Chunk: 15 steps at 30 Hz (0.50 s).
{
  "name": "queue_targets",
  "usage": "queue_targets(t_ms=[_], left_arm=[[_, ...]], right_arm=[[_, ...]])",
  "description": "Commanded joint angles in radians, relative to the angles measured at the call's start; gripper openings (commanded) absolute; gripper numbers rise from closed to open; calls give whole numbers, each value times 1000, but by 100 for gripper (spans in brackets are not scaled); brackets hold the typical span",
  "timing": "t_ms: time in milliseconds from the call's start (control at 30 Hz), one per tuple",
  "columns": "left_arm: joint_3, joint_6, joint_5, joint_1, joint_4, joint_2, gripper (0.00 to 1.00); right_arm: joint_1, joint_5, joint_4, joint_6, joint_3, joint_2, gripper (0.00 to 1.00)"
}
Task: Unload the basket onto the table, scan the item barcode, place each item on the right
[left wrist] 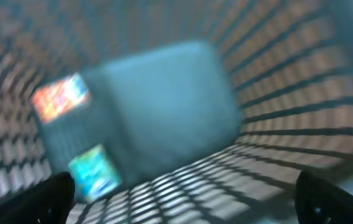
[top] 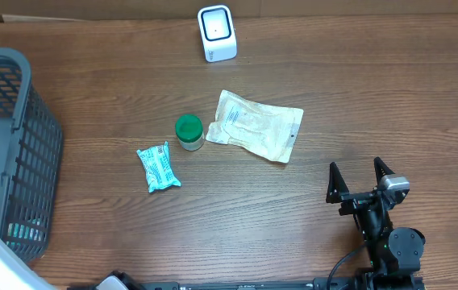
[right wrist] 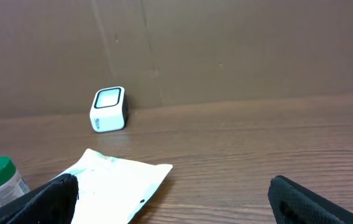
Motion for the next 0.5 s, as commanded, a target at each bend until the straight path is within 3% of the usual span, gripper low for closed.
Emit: queue_targets(t_ms=[0, 167, 467], left_arm=[[0, -38, 6, 129, -63, 128, 95], [-26, 21, 65, 288, -134, 271, 93], [-233, 53, 25, 299, -49, 337, 93]], right_arm=[[-6, 12, 5, 0, -11, -7, 100], [-6, 11, 5, 0, -11, -7, 100], [-6, 12, 5, 0, -11, -7, 100]])
